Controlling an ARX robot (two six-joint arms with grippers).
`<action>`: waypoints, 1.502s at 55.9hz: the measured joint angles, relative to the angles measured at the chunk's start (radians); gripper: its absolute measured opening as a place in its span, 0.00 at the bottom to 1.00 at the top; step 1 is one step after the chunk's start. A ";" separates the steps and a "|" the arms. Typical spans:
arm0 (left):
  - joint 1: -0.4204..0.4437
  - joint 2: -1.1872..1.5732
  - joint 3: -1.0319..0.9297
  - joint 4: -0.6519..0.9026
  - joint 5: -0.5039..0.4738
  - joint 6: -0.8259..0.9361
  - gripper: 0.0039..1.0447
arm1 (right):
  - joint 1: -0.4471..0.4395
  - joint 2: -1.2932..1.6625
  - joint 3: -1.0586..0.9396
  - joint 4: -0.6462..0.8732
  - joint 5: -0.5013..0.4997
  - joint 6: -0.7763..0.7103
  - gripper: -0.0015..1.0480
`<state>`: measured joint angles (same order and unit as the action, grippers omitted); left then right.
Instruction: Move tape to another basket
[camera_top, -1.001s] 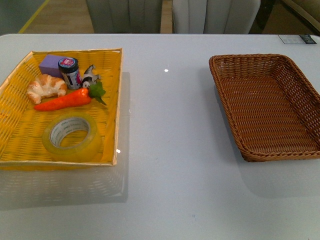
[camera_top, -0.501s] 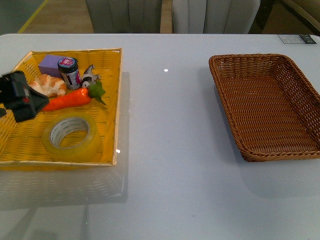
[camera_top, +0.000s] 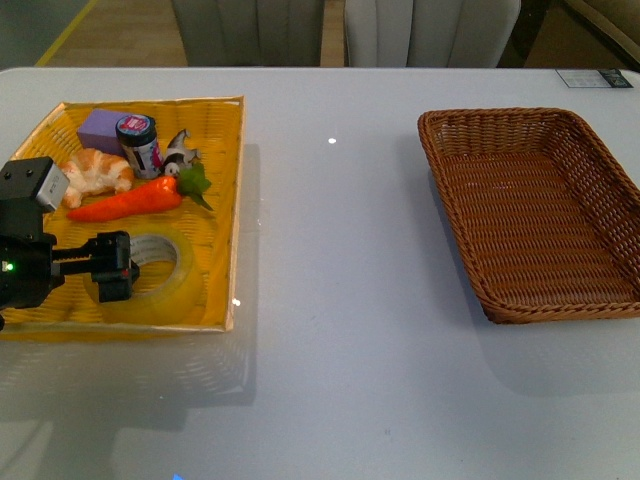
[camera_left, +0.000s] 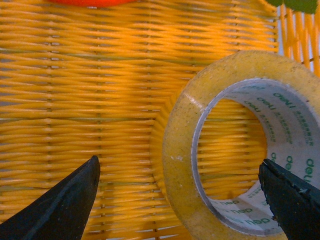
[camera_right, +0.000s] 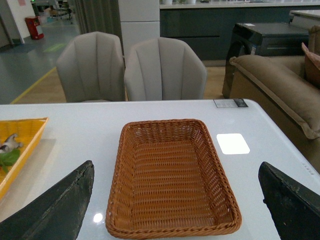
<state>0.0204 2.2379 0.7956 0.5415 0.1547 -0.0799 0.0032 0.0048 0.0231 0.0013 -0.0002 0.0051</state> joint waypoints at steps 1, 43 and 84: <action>0.000 0.006 0.005 -0.001 -0.004 0.008 0.92 | 0.000 0.000 0.000 0.000 0.000 0.000 0.91; -0.021 0.000 0.032 -0.042 -0.050 0.024 0.14 | 0.000 0.000 0.000 0.000 0.000 0.000 0.91; -0.397 -0.650 -0.138 -0.122 0.005 -0.297 0.14 | 0.000 0.000 0.000 0.000 0.000 0.000 0.91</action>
<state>-0.3767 1.5875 0.6579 0.4194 0.1600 -0.3771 0.0032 0.0048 0.0231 0.0013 -0.0002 0.0051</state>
